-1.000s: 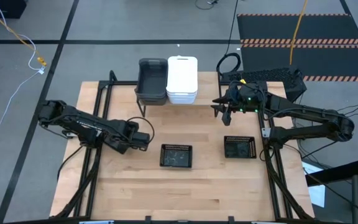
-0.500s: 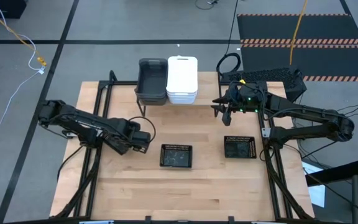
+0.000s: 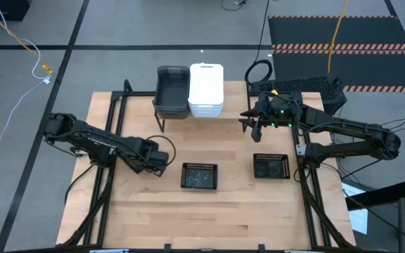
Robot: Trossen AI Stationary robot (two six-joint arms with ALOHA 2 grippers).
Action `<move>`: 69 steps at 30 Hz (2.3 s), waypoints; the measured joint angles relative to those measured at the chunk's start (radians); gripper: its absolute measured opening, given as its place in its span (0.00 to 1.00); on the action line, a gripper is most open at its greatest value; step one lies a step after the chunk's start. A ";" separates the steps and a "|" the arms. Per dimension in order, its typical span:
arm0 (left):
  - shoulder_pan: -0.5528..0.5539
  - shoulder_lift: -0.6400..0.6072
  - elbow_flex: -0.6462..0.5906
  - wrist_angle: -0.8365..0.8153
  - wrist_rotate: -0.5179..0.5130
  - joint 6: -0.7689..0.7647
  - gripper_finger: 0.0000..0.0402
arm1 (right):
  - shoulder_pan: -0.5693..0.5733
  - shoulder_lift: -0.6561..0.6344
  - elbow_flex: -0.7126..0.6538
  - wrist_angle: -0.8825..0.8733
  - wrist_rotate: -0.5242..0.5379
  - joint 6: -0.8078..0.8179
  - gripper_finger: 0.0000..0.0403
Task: Stack baskets on shelf by color
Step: Put the left black bin on the shelf
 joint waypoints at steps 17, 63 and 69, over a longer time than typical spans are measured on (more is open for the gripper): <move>-0.008 -0.009 0.293 0.009 0.242 0.591 0.02 | 0.000 -0.015 0.001 0.007 0.001 0.187 0.28; 0.329 0.594 1.431 0.373 0.292 1.383 0.02 | 0.000 -0.342 0.001 -0.506 0.294 0.520 0.12; 0.374 0.674 1.426 0.476 0.121 1.380 0.02 | 0.000 -0.338 0.001 -0.506 0.294 0.518 0.12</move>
